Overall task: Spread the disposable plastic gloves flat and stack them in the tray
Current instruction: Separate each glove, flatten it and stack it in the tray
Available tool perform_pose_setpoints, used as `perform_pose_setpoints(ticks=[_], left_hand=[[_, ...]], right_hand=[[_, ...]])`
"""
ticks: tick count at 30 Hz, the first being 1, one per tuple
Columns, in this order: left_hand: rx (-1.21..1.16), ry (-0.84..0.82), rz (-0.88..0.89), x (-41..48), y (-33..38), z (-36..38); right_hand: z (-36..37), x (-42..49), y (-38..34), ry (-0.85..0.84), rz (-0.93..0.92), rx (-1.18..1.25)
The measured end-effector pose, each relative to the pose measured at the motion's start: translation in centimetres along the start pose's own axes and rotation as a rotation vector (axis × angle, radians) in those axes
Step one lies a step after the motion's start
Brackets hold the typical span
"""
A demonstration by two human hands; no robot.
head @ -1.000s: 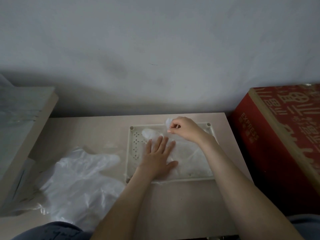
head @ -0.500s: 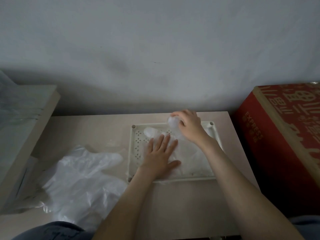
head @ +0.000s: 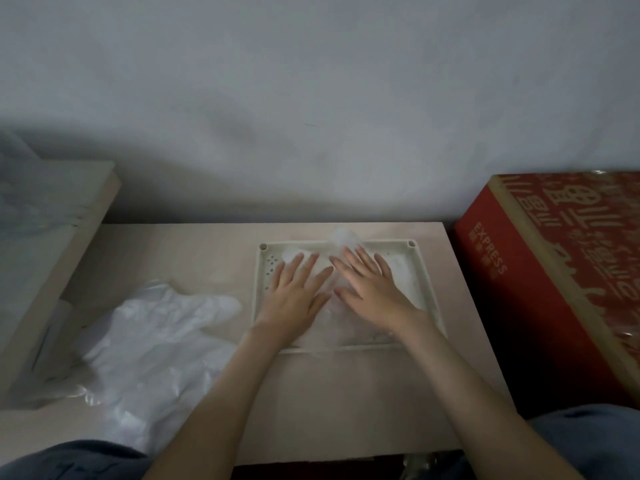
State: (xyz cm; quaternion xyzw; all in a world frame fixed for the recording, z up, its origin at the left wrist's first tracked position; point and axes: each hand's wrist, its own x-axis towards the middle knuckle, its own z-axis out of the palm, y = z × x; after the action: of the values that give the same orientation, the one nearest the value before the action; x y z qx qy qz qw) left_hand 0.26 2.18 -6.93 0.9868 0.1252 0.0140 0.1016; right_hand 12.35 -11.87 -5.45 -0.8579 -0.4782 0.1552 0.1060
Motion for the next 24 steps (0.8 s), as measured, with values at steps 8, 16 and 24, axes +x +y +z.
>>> perform_pose_setpoints(ticks=[8,16,24], left_hand=[[-0.013,0.108,-0.643,-9.4,-5.3,-4.8],[-0.019,-0.138,-0.783,-17.7,-9.9,-3.9],[-0.242,0.150,-0.790,-17.3,-10.6,-6.8]], right_hand=[[1.6,1.3,-10.2,0.018,-0.254,0.067],[4.7,0.0,-16.9,-0.128,-0.300,0.066],[4.9,0.4,-17.1,-0.047,-0.165,0.260]])
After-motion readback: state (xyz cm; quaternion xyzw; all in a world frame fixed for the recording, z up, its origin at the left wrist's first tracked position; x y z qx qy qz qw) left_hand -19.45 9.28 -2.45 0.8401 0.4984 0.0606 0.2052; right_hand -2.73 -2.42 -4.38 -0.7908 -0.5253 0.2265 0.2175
